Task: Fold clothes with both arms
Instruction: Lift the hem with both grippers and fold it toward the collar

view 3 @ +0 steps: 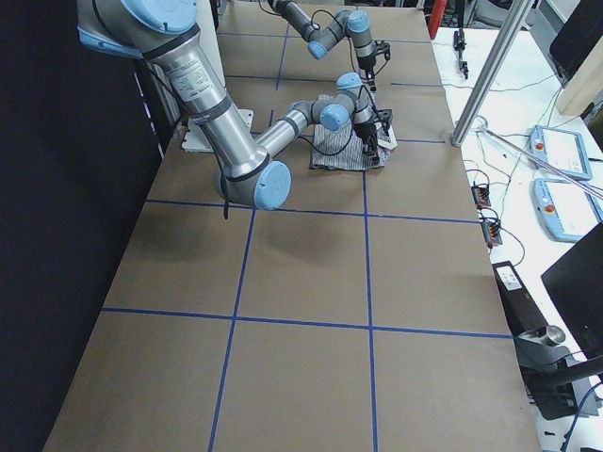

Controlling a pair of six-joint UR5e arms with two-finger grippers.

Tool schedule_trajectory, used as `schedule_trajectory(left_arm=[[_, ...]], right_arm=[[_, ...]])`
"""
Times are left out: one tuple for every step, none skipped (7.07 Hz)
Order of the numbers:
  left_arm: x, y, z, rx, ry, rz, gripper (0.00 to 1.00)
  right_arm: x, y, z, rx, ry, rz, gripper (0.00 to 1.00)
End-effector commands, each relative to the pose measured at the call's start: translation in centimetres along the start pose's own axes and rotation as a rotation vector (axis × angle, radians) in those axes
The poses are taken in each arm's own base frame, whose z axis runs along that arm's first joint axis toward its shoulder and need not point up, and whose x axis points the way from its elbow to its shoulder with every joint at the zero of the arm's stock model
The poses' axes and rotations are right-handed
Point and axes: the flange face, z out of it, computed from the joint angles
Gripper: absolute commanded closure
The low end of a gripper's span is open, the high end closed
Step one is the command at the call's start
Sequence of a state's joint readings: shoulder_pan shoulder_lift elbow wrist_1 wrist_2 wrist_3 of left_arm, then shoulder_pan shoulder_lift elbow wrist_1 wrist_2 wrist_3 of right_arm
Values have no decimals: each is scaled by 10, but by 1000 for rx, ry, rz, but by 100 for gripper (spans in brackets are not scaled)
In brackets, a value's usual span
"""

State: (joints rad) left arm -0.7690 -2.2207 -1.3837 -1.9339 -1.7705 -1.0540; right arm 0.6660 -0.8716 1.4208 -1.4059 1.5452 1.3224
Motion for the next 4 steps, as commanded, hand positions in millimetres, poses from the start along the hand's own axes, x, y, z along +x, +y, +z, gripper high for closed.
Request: schedule_trajectory(left_arm=[[0,4,15,-3,7,13,75],[-1,5,13,-1,13,52,1],[0,6,-4,19,50,65,0],[-13,20,-29,32,86,76,0]], right_arm=[[1,4,12,-7,10,-9,69],[-1,9,14,-7,13,-34,1],[-3,4,5,-6,-17,-93,0],[6,-18,-2,-26,-41,-157,0]])
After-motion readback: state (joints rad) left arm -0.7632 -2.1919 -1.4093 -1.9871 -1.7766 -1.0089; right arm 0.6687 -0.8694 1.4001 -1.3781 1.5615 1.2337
